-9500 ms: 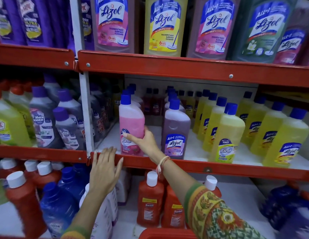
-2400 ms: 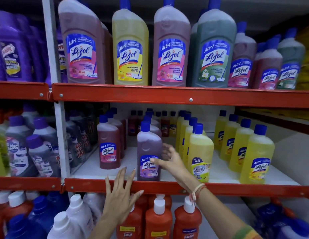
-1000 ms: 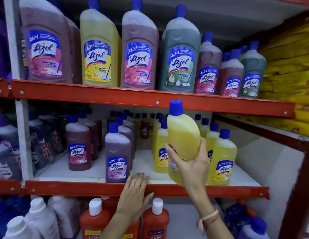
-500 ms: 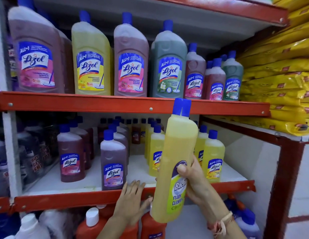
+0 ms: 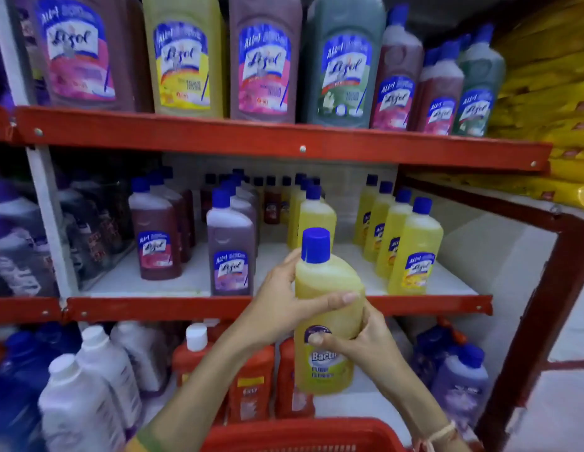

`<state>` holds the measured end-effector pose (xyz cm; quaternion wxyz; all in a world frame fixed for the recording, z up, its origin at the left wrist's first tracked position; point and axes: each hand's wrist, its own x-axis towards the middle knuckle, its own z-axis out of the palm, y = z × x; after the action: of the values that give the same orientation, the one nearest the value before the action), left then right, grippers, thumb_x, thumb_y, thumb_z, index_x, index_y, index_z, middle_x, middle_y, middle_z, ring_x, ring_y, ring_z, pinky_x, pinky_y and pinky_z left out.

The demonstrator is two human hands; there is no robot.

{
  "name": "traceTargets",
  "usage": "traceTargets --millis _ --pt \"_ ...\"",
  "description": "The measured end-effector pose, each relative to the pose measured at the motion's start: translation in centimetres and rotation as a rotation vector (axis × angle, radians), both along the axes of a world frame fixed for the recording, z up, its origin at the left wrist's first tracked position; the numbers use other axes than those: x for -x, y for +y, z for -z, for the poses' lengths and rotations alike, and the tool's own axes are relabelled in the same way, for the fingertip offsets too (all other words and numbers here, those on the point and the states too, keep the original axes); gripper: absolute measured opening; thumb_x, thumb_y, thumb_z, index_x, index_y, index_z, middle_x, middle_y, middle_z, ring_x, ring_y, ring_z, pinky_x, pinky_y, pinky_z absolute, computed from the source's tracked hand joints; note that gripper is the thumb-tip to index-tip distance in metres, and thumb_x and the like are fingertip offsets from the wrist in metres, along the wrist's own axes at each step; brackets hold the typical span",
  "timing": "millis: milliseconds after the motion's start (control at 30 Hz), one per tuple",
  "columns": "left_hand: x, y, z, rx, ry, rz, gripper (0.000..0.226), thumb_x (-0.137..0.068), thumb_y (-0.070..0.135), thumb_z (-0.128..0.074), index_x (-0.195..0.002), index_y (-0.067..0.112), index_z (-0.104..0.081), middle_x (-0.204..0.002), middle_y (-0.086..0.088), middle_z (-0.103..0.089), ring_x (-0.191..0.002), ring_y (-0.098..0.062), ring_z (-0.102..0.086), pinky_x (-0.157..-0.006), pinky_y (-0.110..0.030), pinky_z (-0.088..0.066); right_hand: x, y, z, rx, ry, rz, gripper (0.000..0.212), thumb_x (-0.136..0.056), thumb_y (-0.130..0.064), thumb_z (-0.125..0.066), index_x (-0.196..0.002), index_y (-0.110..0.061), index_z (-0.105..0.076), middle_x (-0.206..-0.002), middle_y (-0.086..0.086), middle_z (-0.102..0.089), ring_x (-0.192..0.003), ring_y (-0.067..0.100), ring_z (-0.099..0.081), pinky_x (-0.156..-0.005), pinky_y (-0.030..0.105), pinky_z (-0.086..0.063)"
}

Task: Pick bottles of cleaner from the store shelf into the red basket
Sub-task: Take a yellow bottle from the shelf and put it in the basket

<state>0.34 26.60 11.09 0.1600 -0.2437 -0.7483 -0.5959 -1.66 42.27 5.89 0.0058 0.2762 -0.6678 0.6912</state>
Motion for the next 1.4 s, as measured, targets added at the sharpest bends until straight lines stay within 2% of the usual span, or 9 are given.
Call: traceTargets --millis 100,333,533,633,733,800,900,1133,1400 --pt "0.5 0.0 3.5 0.006 -0.116 -0.023 0.058 -0.056 0.032 -0.088 -0.108 0.020 -0.064 -0.104 -0.011 -0.071 -0.095 -0.021 -0.068 -0.086 -0.046 -0.054 0.0 0.1 4.3 -0.039 -0.071 0.013 0.061 -0.064 0.009 -0.080 -0.115 -0.014 -0.056 -0.094 -0.006 -0.077 -0.089 0.010 -0.072 -0.070 0.021 -0.056" --pt "-0.3 1.3 15.5 0.029 -0.342 -0.125 0.062 -0.047 0.015 -0.094 -0.103 0.016 -0.068 -0.100 0.001 -0.072 -0.083 -0.001 -0.062 -0.077 -0.025 -0.054 -0.4 2.6 15.6 -0.232 -0.301 -0.006 0.067 -0.070 0.004 -0.078 -0.126 -0.010 -0.045 -0.120 0.009 -0.063 -0.109 0.017 -0.063 -0.085 0.025 -0.055" --pt "-2.2 3.2 25.6 0.019 -0.586 -0.175 0.066 -0.036 0.025 -0.094 -0.097 0.014 -0.072 -0.090 -0.006 -0.075 -0.074 -0.004 -0.062 -0.073 -0.029 -0.055 -2.0 5.4 23.8 -0.481 -0.397 -0.015 0.066 -0.062 -0.009 -0.086 -0.117 -0.029 -0.054 -0.119 0.004 -0.066 -0.106 0.011 -0.060 -0.096 0.035 -0.050" --pt "-3.5 4.0 29.7 0.043 -0.683 -0.183 0.075 -0.029 0.036 -0.090 -0.098 0.014 -0.073 -0.088 0.000 -0.073 -0.072 0.001 -0.060 -0.070 -0.019 -0.052 -3.0 6.0 27.8 -0.591 -0.435 0.000 0.068 -0.056 -0.035 -0.081 -0.119 -0.025 -0.055 -0.121 0.010 -0.066 -0.106 0.016 -0.059 -0.097 0.040 -0.049" --pt "-4.7 4.4 33.3 0.104 -0.777 -0.194 0.080 -0.022 0.039 -0.089 -0.098 0.019 -0.072 -0.089 0.006 -0.072 -0.072 0.005 -0.060 -0.071 -0.016 -0.049 -4.3 6.2 30.4 -0.692 -0.460 0.030 0.078 -0.052 -0.047 -0.073 -0.118 -0.008 -0.062 -0.111 0.002 -0.067 -0.100 0.006 -0.058 -0.088 0.023 -0.047" --pt "-5.6 4.4 35.3 0.082 -0.870 -0.182 0.074 -0.020 0.035 -0.091 -0.091 0.025 -0.073 -0.088 0.006 -0.075 -0.077 -0.004 -0.064 -0.077 -0.025 -0.054 -5.2 5.9 31.3 -0.779 -0.459 0.058 0.064 -0.058 -0.031 -0.080 -0.114 -0.004 -0.065 -0.110 0.007 -0.071 -0.099 0.008 -0.058 -0.080 0.017 -0.043" --pt "-6.4 4.2 36.9 0.068 -0.959 -0.189 0.071 -0.017 0.032 -0.093 -0.085 0.025 -0.074 -0.083 0.008 -0.076 -0.076 -0.009 -0.067 -0.078 -0.032 -0.057 -5.6 5.5 32.7 -0.884 -0.469 0.046 0.052 -0.065 -0.009 -0.082 -0.115 -0.006 -0.066 -0.113 0.015 -0.072 -0.103 0.010 -0.061 -0.078 0.016 -0.041" --pt "-7.1 3.6 37.8 0.079 -1.006 -0.154 0.067 -0.027 0.010 -0.093 -0.090 0.024 -0.072 -0.072 0.019 -0.072 -0.079 -0.009 -0.064 -0.072 -0.023 -0.055 -5.5 4.6 34.1 -1.022 -0.456 0.019 0.049 -0.066 -0.020 -0.081 -0.113 -0.016 -0.068 -0.111 0.016 -0.073 -0.107 0.026 -0.067 -0.087 0.030 -0.050" --pt "-7.1 2.7 37.9 0.153 -0.983 -0.150 0.066 -0.032 0.019 -0.090 -0.093 0.032 -0.066 -0.074 0.024 -0.072 -0.087 -0.016 -0.066 -0.075 -0.018 -0.053 -4.9 4.0 33.9 -1.125 -0.389 -0.042 0.052 -0.069 -0.025 -0.078 -0.120 -0.021 -0.063 -0.116 0.013 -0.071 -0.110 0.028 -0.064 -0.090 0.030 -0.050"
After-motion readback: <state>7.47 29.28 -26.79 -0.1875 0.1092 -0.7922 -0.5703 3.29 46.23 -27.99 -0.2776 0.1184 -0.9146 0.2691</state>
